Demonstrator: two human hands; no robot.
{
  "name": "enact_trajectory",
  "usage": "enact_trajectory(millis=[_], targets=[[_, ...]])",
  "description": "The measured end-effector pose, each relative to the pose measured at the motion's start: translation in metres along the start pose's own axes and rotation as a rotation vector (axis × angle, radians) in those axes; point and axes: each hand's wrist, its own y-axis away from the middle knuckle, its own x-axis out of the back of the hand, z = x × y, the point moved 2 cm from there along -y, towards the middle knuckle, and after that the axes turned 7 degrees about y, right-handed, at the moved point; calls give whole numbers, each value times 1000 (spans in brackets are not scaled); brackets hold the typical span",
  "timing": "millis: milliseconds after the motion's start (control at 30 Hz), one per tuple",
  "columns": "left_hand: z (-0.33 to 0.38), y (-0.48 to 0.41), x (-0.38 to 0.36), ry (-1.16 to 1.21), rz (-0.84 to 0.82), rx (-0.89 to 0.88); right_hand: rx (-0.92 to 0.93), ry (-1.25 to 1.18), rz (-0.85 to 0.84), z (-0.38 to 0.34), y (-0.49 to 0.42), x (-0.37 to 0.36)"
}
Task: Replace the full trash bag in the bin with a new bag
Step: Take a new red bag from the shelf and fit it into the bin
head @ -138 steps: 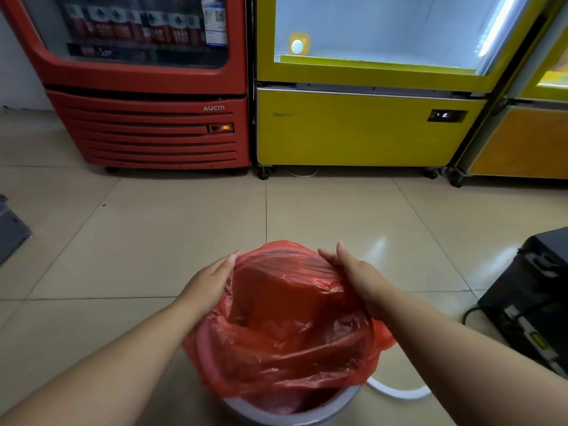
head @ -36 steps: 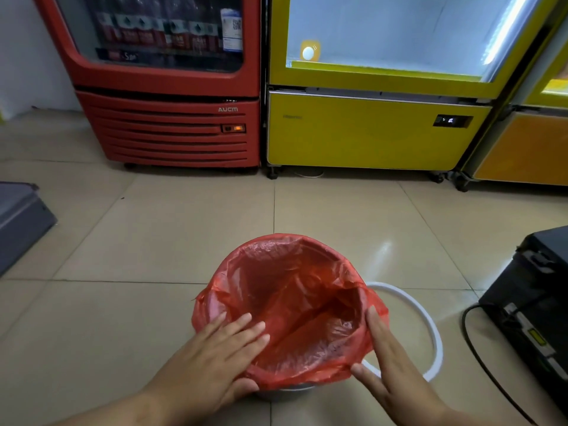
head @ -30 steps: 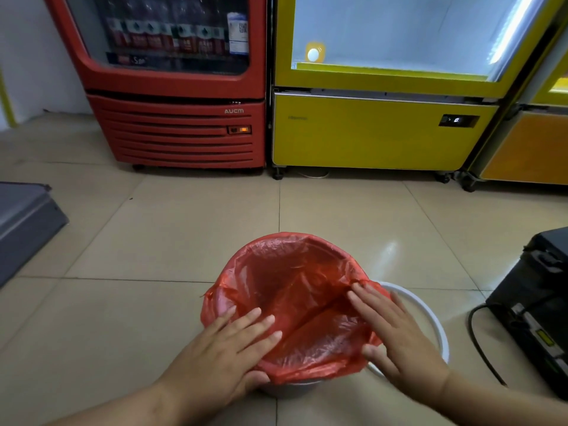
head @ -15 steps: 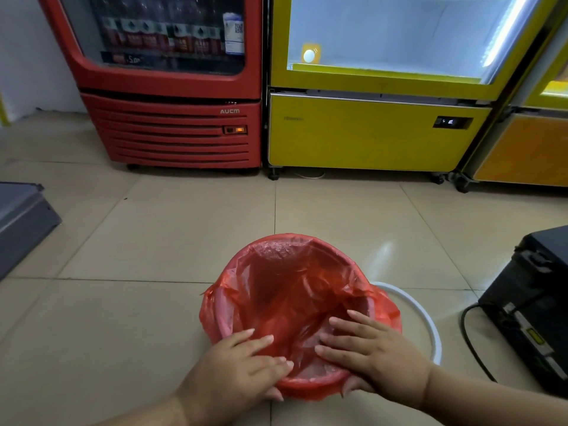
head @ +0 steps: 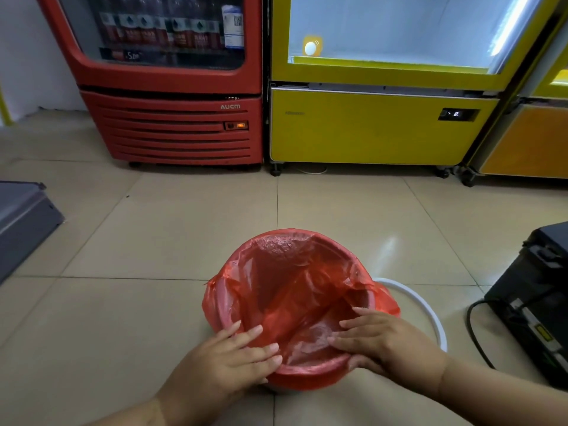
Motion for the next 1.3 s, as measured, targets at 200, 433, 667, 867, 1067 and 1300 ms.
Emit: enact_trajectory(millis=[200,433,667,867,1067,1300], targets=[[-3,1,11,40,-30,-38,150,78,-23,4,5,-3],[-3,-8,16,98,29,-70,26,52,13,13,-8,15],[-39,-43,-11,255,123,761,-680,-106,-261,43,-44,-26],[-36,-24,-29,529,278,974,-918,-412,-106,41,-33,-35],[-27,-13,-31,681,323,1005,-1030,-771,106,33,-28,-29],[-36,-61,11,151,160,684,-1022,-489,181,90,-27,1]])
